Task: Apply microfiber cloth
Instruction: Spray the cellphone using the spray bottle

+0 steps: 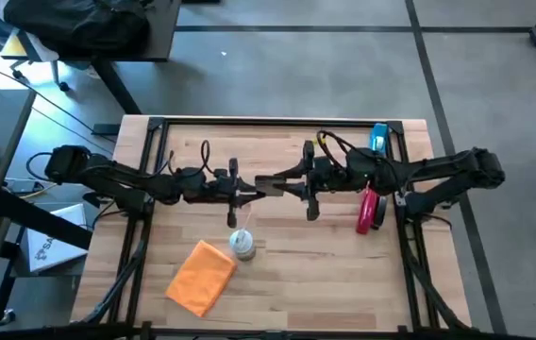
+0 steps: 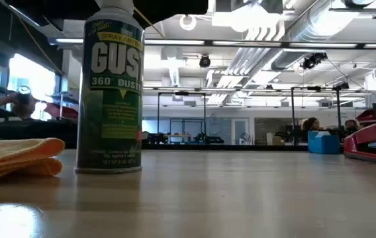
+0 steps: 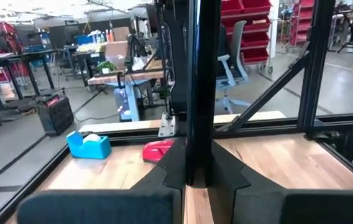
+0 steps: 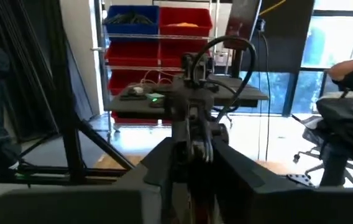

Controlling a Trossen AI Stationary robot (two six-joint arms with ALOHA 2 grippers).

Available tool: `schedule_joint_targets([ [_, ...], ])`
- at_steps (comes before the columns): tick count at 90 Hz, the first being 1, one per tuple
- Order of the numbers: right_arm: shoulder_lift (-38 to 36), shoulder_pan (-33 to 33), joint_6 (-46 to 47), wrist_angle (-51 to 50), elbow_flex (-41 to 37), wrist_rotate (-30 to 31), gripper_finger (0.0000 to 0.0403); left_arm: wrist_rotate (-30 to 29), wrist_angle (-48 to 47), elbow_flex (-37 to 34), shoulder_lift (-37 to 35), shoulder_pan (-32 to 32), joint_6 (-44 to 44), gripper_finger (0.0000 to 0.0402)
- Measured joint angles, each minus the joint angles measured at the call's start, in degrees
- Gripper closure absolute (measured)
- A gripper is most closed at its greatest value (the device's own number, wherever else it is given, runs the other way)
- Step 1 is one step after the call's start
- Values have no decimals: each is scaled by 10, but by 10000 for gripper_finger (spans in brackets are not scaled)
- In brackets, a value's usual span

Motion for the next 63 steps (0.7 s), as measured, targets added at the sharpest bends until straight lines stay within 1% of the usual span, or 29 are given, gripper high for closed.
schedule_joint_targets([
  [7,0,0,-17,0,0,1,388,0,0,0,0,0,-2,386],
  [11,0,0,-23,0,0,1,394,-2,0,0,0,0,-2,385],
  [37,0,0,-26,8,0,3,398,0,0,0,-2,0,-15,373],
  [47,0,2,-30,8,0,18,399,14,-42,10,-16,1,-40,349],
  [63,-13,18,-75,3,0,70,400,15,-167,40,-59,-2,-27,289],
])
